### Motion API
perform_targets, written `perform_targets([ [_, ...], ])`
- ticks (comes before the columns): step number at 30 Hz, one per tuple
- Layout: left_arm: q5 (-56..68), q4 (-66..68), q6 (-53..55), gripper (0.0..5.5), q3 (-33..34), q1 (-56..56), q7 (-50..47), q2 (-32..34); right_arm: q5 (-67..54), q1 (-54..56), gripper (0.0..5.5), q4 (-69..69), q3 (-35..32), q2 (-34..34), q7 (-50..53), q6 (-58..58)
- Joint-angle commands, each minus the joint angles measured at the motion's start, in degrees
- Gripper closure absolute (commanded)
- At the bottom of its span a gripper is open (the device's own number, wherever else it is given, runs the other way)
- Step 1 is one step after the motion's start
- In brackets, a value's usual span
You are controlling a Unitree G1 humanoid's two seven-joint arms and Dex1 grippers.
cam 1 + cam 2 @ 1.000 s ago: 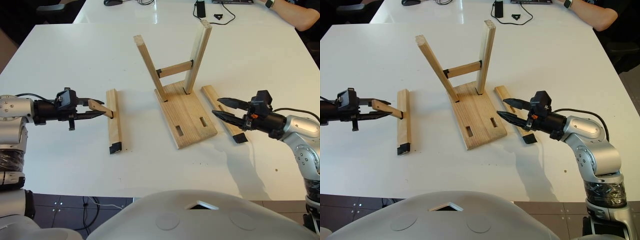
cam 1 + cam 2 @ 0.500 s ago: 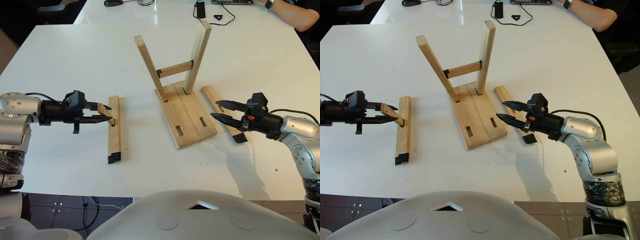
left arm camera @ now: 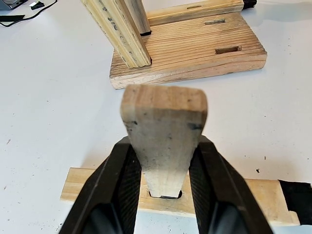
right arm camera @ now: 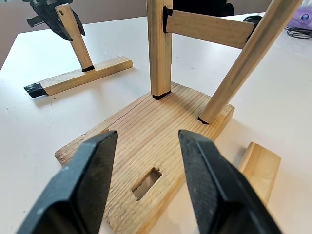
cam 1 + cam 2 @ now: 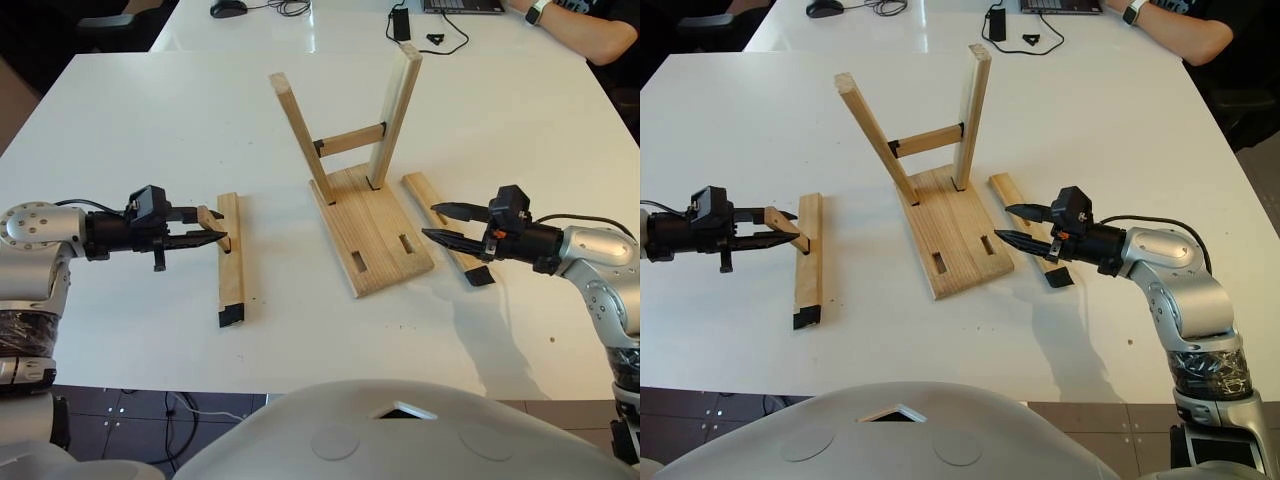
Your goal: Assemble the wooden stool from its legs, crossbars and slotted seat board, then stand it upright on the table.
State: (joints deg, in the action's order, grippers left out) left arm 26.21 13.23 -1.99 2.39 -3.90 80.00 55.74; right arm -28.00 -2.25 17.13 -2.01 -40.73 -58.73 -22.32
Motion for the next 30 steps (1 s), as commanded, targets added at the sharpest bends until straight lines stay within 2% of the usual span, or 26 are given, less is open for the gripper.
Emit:
perform_targets([
  [1,-5.4,3.9,2.6,4.22,-4.5,7.6,-0.5,-1.7,1.0,1.0,3.2,-0.8,0.3,-0.9,-0.7,1.0],
  [7,-6.5,6.1,1.2,4.22,-5.5,8.1,-3.4,-2.9,1.9,1.6,3.2,-1.8,0.7,-0.8,-1.3,1.5],
  [10,-7.7,6.6,-0.2,4.22,-5.0,7.9,-8.5,-5.2,2.2,2.1,3.2,-2.3,0.8,-1.1,-1.8,1.7],
  [11,-8.0,6.8,-0.7,3.85,-4.8,7.7,-9.9,-5.8,2.3,2.2,3.2,-2.6,0.8,-1.2,-2.0,1.8],
  [22,-5.4,4.3,2.9,1.98,-1.9,6.5,-14.5,-9.7,3.2,3.5,3.2,-3.8,1.3,-1.3,-2.7,2.8],
  [30,6.4,-14.6,15.4,1.98,5.2,5.0,-14.7,-8.8,3.4,3.5,3.2,-4.0,0.8,-1.0,-2.3,3.4],
])
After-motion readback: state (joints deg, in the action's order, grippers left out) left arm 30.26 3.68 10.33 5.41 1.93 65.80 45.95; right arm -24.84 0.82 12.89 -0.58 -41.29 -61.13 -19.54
